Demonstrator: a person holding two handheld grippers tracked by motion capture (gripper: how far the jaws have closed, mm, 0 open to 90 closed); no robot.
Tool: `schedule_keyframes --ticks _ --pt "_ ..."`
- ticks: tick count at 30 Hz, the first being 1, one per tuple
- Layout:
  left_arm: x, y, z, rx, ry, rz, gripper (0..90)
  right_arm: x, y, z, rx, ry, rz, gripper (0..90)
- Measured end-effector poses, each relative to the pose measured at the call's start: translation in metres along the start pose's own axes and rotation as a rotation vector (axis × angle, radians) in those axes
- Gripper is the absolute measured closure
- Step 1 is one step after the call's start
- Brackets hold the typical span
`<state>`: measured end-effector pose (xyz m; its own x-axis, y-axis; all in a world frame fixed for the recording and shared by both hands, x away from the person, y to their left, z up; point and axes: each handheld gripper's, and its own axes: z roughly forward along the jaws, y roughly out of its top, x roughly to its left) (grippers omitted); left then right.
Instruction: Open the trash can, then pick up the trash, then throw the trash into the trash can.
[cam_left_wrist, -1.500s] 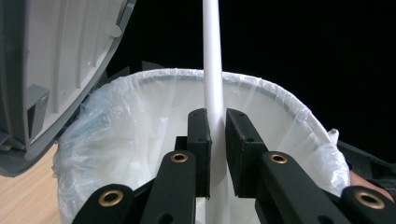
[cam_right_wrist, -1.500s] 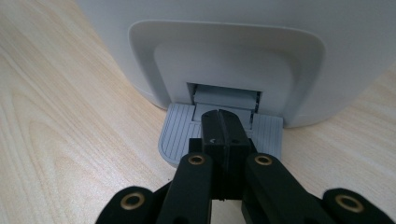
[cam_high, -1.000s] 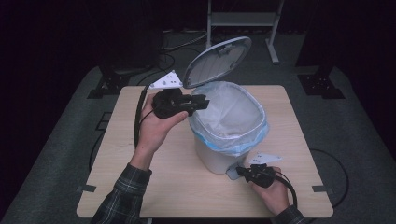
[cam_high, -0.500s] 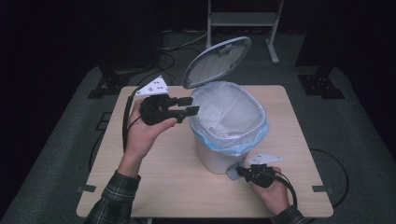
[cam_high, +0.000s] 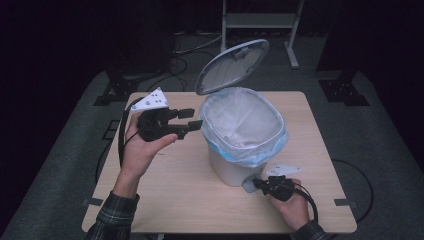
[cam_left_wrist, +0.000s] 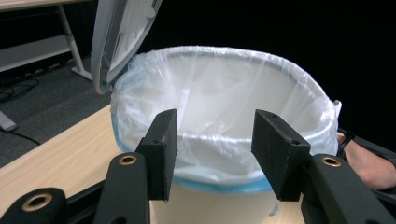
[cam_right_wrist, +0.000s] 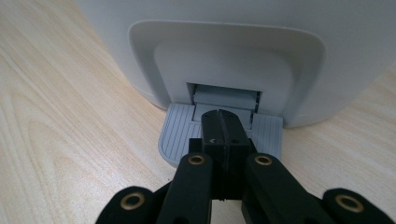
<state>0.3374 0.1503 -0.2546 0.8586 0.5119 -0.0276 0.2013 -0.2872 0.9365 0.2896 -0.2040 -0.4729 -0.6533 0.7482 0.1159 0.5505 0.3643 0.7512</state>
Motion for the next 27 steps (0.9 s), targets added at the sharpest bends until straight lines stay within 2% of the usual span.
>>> schedule_keyframes --ticks 13,27 --pt "0.003 -0.025 -0.018 0.017 0.022 -0.023 45.3 0.001 0.0 0.0 0.002 -0.006 -0.001 90.0" --pt "0.005 -0.08 -0.042 0.055 0.082 -0.066 36.9 0.001 0.001 0.0 0.007 -0.007 -0.005 90.0"
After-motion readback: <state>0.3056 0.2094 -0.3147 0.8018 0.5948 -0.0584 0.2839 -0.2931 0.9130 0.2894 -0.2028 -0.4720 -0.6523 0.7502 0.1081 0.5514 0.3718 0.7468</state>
